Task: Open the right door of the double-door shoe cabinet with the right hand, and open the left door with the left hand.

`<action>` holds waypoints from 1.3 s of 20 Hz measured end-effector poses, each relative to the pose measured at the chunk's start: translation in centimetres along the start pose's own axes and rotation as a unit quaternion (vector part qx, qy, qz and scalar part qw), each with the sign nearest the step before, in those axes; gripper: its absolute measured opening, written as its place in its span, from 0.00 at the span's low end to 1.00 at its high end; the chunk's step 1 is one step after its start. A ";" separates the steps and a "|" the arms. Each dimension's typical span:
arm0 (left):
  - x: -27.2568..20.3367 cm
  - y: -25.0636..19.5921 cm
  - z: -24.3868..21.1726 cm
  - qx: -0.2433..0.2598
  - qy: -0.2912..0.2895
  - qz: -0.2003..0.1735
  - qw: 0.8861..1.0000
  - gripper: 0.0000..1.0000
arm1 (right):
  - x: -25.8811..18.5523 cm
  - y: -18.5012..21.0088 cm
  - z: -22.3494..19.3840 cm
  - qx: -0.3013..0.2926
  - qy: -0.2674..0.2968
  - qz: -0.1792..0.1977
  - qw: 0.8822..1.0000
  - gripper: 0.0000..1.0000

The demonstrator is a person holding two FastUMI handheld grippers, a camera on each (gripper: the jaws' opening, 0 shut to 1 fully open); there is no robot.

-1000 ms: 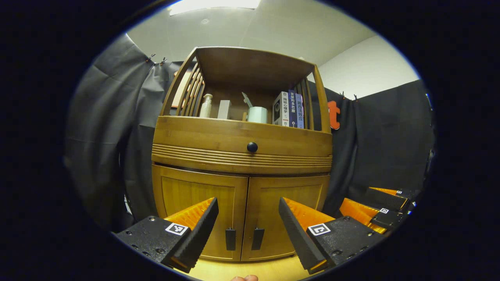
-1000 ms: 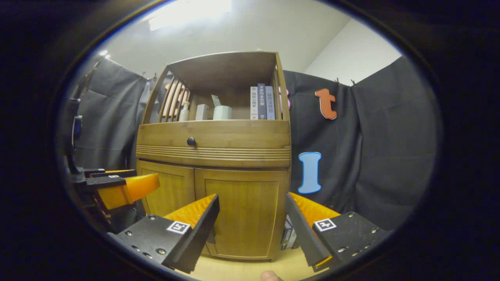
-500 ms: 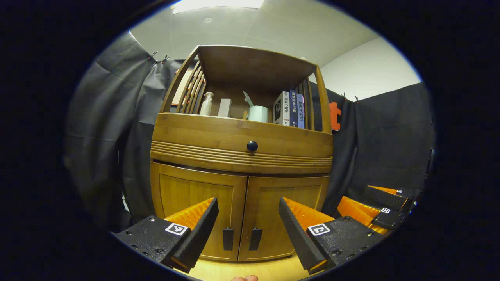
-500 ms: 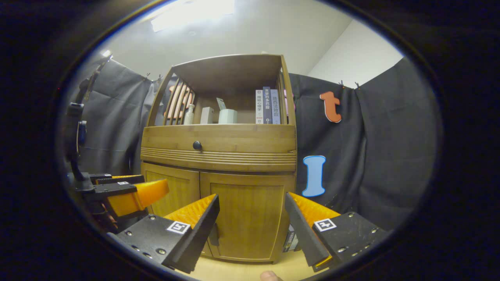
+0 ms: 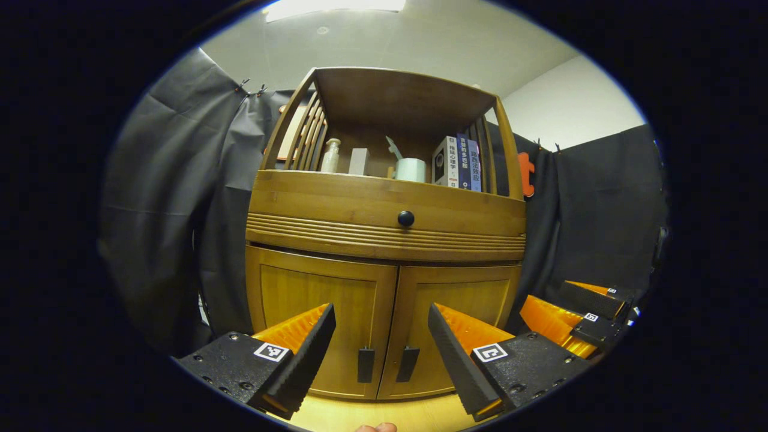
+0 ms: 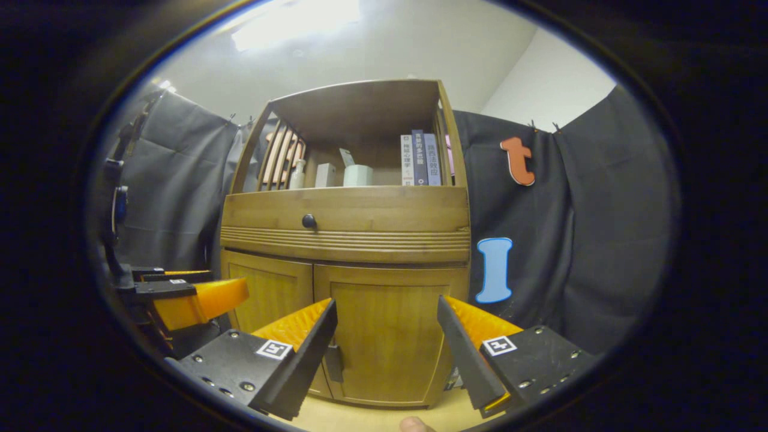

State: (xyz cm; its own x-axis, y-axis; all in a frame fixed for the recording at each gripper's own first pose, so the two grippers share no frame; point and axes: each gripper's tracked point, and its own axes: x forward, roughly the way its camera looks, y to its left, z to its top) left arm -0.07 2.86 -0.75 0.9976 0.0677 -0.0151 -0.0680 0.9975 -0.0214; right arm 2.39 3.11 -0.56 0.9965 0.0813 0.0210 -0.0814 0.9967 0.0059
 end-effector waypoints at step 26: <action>1.0 14.2 1.6 0.005 -0.008 0.031 0.999 0.92 | 11.9 9.6 -21.5 0.030 0.206 -0.018 0.978 0.43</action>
State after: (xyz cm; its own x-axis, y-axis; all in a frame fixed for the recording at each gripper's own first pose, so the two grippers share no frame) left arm 0.01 17.12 0.54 0.9915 0.1304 -0.0008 -0.1304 0.9914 -0.0110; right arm 13.93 13.79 -21.70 0.9211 0.0553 -0.3854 -0.0357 0.9977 0.0577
